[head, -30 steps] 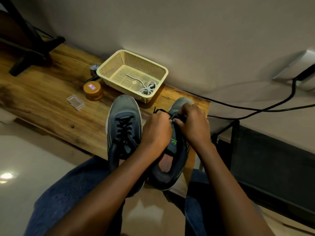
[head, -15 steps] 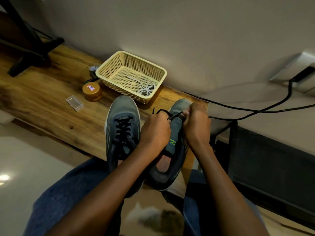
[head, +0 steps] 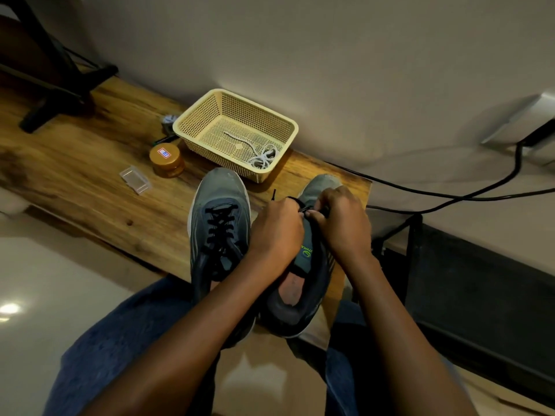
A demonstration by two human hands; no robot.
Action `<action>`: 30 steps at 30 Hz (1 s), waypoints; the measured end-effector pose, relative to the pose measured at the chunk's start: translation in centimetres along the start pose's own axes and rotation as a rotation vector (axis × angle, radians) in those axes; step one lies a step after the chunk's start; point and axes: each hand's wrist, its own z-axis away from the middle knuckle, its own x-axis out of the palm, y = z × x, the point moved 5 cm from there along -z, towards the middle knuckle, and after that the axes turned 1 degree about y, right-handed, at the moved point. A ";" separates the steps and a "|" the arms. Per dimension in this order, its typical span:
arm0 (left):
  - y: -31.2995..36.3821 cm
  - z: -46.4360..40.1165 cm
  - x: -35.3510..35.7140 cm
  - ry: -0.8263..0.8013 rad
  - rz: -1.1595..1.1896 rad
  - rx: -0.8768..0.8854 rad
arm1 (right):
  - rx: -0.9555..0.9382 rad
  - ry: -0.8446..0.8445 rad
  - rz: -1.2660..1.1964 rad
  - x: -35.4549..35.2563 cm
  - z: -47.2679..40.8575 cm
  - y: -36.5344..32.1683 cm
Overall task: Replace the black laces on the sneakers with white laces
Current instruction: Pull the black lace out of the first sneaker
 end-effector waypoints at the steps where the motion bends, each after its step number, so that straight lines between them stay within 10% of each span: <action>1: 0.0 0.0 0.0 -0.001 0.001 -0.002 | -0.008 -0.002 0.016 0.2 0.0 0.0; 11: 0.2 0.2 -0.3 0.002 0.044 -0.035 | 0.233 0.213 -0.302 -1.8 -0.2 3.0; 20: 0.0 0.2 -0.2 -0.033 0.018 -0.040 | -0.031 -0.090 -0.061 0.6 -0.2 0.5; 30: 0.3 0.4 -0.5 -0.027 0.011 -0.033 | 0.090 0.111 -0.177 -0.2 -0.2 1.3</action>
